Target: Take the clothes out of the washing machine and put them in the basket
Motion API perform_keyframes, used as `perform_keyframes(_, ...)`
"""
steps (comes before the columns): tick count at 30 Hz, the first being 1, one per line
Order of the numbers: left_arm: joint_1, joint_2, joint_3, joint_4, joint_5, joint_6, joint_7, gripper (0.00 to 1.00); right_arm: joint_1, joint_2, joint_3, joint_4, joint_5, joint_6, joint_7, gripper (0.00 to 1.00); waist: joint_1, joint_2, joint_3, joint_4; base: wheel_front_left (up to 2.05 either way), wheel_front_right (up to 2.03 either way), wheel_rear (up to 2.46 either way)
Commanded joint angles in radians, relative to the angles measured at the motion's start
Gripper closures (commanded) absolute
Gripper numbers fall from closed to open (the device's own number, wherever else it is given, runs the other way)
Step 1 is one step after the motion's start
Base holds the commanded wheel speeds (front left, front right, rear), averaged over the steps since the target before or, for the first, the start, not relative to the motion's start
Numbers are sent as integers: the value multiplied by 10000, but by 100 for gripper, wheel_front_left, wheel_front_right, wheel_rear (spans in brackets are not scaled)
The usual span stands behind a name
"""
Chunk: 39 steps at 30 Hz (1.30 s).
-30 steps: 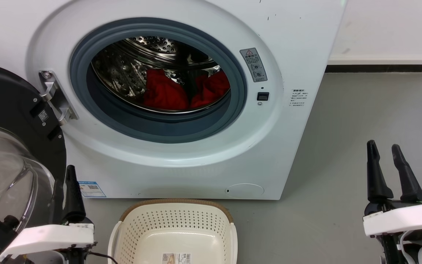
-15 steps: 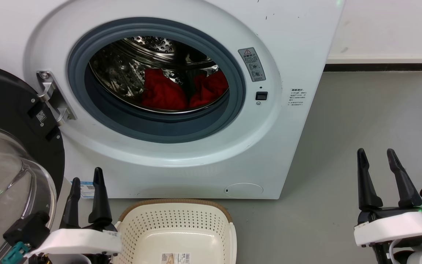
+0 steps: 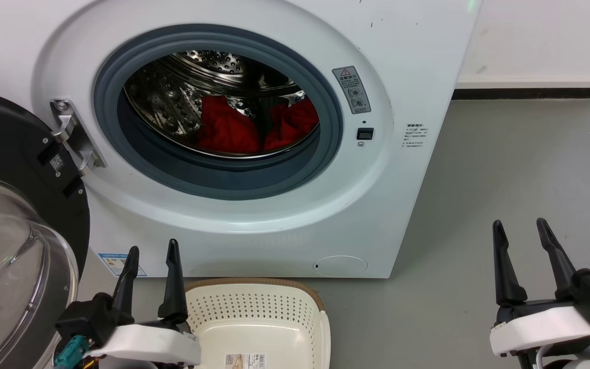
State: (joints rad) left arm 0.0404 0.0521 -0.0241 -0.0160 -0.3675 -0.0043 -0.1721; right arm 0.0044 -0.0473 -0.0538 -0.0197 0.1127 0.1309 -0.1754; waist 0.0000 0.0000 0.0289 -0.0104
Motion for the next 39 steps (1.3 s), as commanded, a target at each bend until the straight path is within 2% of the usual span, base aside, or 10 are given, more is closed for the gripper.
perform_keyframes(1, 27, 97, -128, -110, 385, 96, -127, 0, 42, -46, 46, -1, -325, -3, -93, 0, 0, 0, -1, 6, 0, 0, 0)
perform_keyframes(12, 226, 436, -831, 220, 1475, 535, -385, 0, 186, -46, 263, 226, -1381, -3, -366, 0, 0, 0, -26, -19, 0, 0, 0)
perform_keyframes(18, 253, 393, -879, 143, 1620, 238, -495, 0, 164, -47, 356, 208, -1449, -4, -476, 0, 0, 0, -10, -23, 0, 0, 0)
perform_keyframes(28, 314, 324, -889, 397, 2515, 267, -697, 0, 217, -45, 452, 51, -2168, -4, -668, 0, 0, 0, 29, -56, 0, 0, 0)
perform_keyframes(33, 361, 226, -694, 308, 2713, 253, -791, 0, 257, -42, 265, 161, -1806, -4, -751, 0, 0, 0, 66, -85, 0, 0, 0)
perform_keyframes(36, 386, 163, -469, 287, 2778, 204, -834, 0, 311, -47, -86, 618, -984, -4, -812, 0, 0, 0, 76, -98, 0, 0, 0)
perform_keyframes(39, 411, 120, -445, 276, 3068, 66, -892, 0, 196, -16, 9, 891, -1013, -3, -855, 0, 0, 0, 88, -98, 0, 0, 0)
